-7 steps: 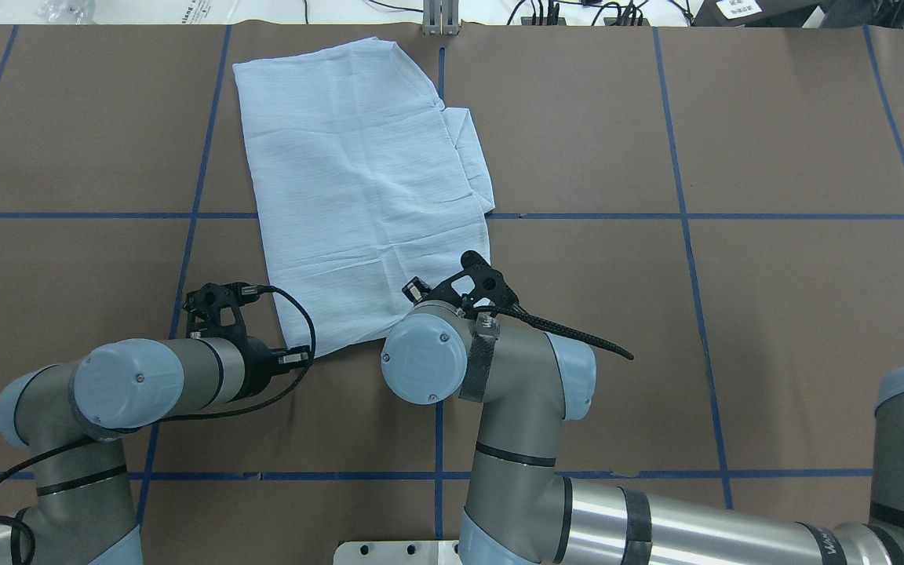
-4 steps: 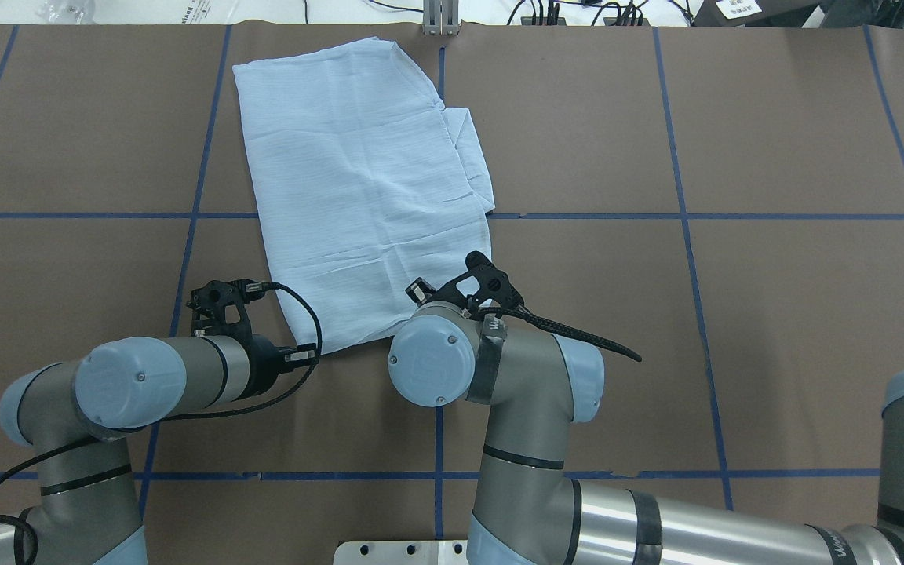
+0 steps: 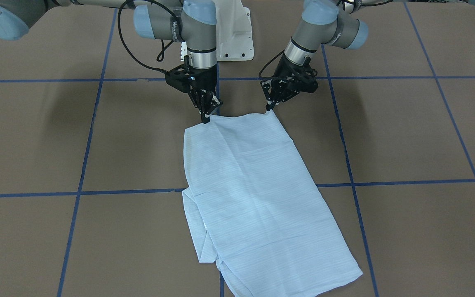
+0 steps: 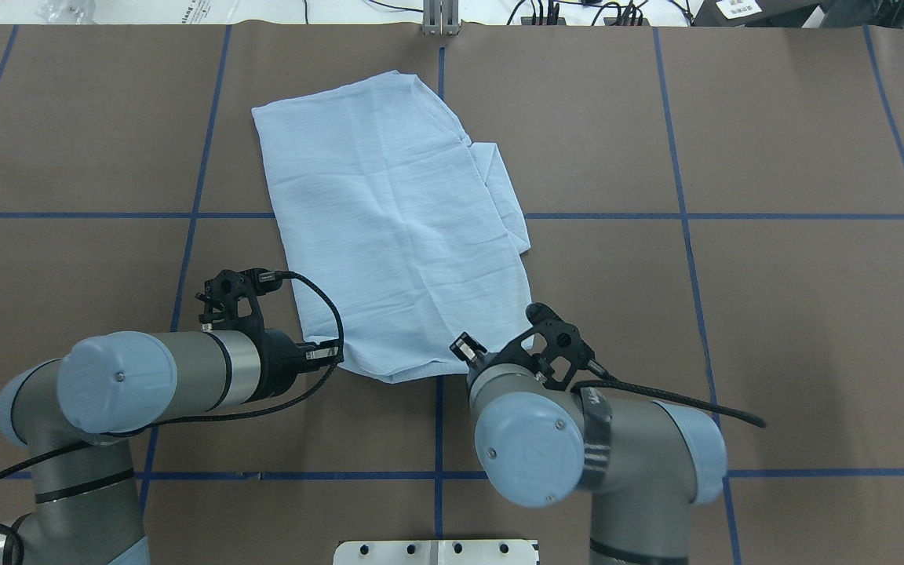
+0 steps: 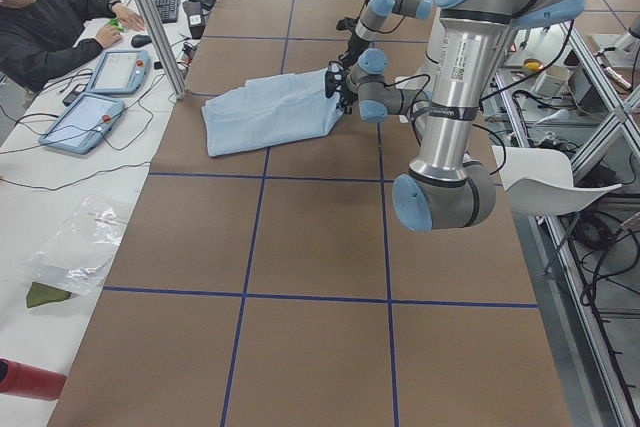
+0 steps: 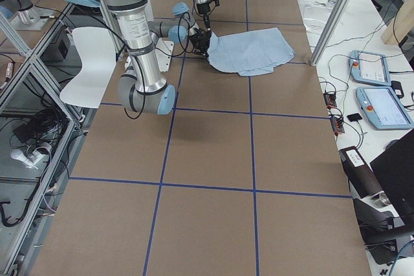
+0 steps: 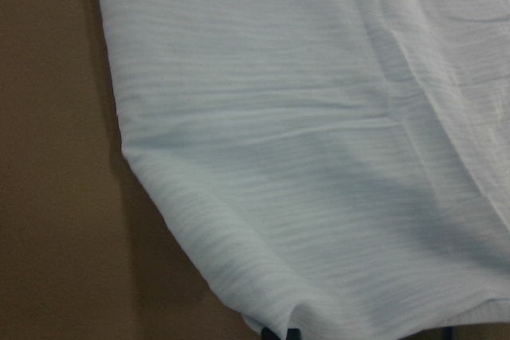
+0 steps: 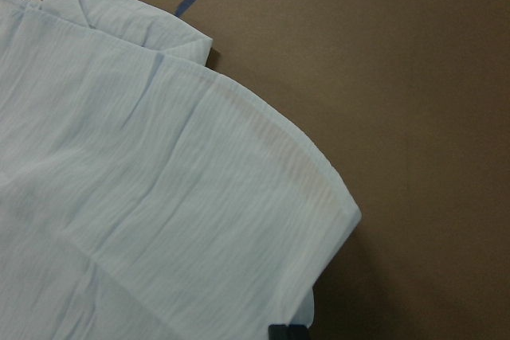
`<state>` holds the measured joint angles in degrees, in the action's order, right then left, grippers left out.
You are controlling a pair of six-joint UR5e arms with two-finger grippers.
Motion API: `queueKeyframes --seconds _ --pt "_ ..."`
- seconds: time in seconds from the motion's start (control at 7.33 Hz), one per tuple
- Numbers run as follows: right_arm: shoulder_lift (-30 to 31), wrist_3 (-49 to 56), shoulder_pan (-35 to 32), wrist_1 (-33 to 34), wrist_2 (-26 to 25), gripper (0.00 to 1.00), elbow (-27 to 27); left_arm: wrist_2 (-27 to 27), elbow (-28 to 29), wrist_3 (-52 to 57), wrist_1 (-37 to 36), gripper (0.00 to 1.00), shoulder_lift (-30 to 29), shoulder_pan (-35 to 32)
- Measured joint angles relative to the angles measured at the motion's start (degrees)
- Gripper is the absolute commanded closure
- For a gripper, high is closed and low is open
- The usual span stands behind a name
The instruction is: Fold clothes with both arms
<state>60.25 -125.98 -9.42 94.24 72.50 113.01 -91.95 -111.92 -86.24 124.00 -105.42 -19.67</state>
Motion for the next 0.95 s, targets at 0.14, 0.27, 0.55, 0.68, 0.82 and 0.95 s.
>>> queueKeyframes --seconds 0.14,0.27,0.55,0.68,0.82,0.95 --pt "1.66 -0.22 3.90 4.68 -2.32 1.00 6.40 -0.51 -2.84 -0.47 0.01 1.00 0.44 1.70" --pt "2.38 -0.71 7.35 9.48 -4.13 1.00 11.77 -0.62 -6.68 -1.65 -0.03 1.00 1.38 4.55" --pt "2.55 -2.00 10.88 17.07 -5.36 1.00 18.79 -0.54 -15.18 -4.14 -3.20 1.00 2.79 9.52" --pt "2.30 -2.21 11.23 18.56 -5.47 1.00 19.68 -0.66 -18.31 -4.58 -6.19 1.00 2.83 10.36" --pt "1.86 -1.99 10.80 19.06 -5.51 1.00 19.34 -0.78 -19.62 -4.60 -8.38 1.00 2.73 10.56" --pt "0.98 -1.04 9.50 19.07 -5.52 1.00 18.17 -0.83 -19.32 -4.36 -9.47 1.00 2.42 10.06"
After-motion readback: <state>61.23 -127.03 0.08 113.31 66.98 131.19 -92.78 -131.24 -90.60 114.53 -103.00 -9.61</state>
